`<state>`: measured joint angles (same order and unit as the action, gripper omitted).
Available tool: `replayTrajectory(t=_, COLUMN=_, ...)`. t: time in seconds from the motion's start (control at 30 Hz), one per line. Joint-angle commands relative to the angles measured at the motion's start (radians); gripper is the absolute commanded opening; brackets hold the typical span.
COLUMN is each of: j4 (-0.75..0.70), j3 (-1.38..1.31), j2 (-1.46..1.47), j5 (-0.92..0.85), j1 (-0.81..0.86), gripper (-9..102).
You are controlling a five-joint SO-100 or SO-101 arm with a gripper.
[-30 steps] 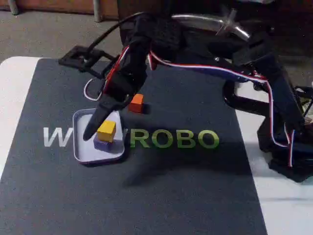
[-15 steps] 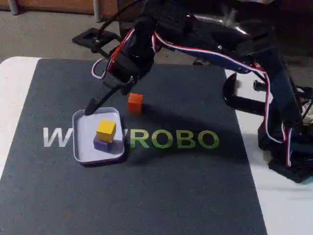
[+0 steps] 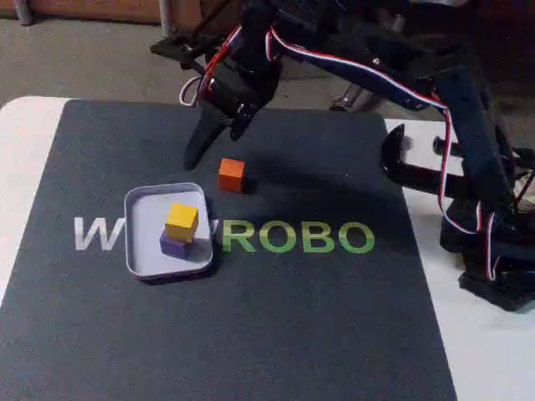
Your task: Move blocks one by one until all three blocks are in the tray.
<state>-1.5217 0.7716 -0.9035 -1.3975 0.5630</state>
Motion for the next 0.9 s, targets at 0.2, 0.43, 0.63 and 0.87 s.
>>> replayTrajectory(t=0.2, j4=-0.034, j3=-0.049, j2=0.049, j5=-0.132, j1=0.032, gripper=30)
replayTrajectory(t=0.43, j4=-0.017, j3=-0.051, j2=0.097, j5=-0.170, j1=0.052, gripper=30)
replayTrajectory(t=0.63, j4=-0.008, j3=-0.051, j2=0.120, j5=-0.186, j1=0.063, gripper=29)
replayTrajectory(t=0.87, j4=-0.006, j3=-0.083, j2=0.172, j5=-0.198, j1=0.064, gripper=26)
